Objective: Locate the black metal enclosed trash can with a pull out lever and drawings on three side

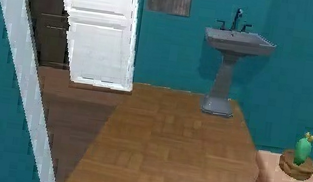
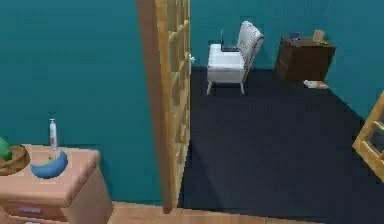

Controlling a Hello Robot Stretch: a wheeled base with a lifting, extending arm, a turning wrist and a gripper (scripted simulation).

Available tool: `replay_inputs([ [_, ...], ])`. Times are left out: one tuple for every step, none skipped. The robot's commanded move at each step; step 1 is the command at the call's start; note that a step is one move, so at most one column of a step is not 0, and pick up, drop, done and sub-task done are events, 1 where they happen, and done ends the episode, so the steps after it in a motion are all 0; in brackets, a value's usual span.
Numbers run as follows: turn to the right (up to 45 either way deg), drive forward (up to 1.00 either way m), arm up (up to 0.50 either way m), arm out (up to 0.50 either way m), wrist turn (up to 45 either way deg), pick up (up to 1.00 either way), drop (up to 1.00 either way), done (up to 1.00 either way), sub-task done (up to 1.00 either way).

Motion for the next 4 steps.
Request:
replay_inputs([
  [0.0, 1.00, 0.00, 0.00, 0.0, 0.00, 0.00, 0.00, 0.00],
  [-27.0, 0.00, 0.00, 0.00, 0.0, 0.00, 0.00, 0.00, 0.00],
  [0.0, 0.05, 0.00, 0.00, 0.0, 0.00, 0.00, 0.00, 0.00],
  [-36.0, 0.00, 0.00, 0.00, 0.0, 0.00, 0.00, 0.00, 0.00],
])
